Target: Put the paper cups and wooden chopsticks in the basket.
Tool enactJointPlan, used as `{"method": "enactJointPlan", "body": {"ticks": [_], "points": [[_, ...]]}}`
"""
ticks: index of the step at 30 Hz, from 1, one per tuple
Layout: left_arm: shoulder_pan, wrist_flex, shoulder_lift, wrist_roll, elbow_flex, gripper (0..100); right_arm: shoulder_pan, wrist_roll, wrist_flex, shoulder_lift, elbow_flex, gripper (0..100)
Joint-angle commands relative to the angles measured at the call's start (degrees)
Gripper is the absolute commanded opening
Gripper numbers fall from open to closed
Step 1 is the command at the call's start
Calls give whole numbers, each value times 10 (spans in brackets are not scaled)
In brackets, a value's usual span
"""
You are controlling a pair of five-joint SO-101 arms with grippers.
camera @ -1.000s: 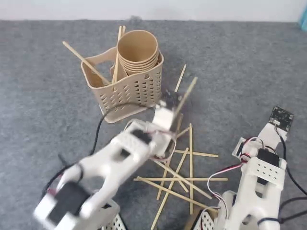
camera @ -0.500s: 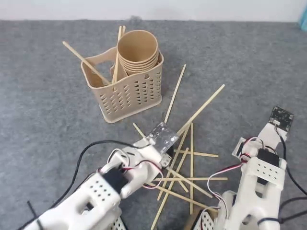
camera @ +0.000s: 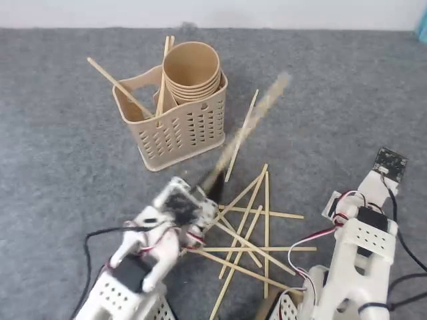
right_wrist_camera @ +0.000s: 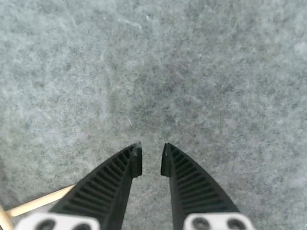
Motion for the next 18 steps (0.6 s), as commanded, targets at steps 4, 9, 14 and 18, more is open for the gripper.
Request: {"method": "enactJointPlan", "body": {"ticks": [4, 9, 14, 18], "points": [[-119, -84, -47, 8, -39, 13, -5, -3, -35, -4, 4, 76], [-197, -203, -62, 8, -50, 13, -5, -4, -51, -4, 11, 76], [-269, -405, -60, 8, -51, 13, -5, -4, -53, -4, 11, 76], [-279, -459, -59, 8, -52, 13, -5, -4, -53, -4, 11, 76]]}}
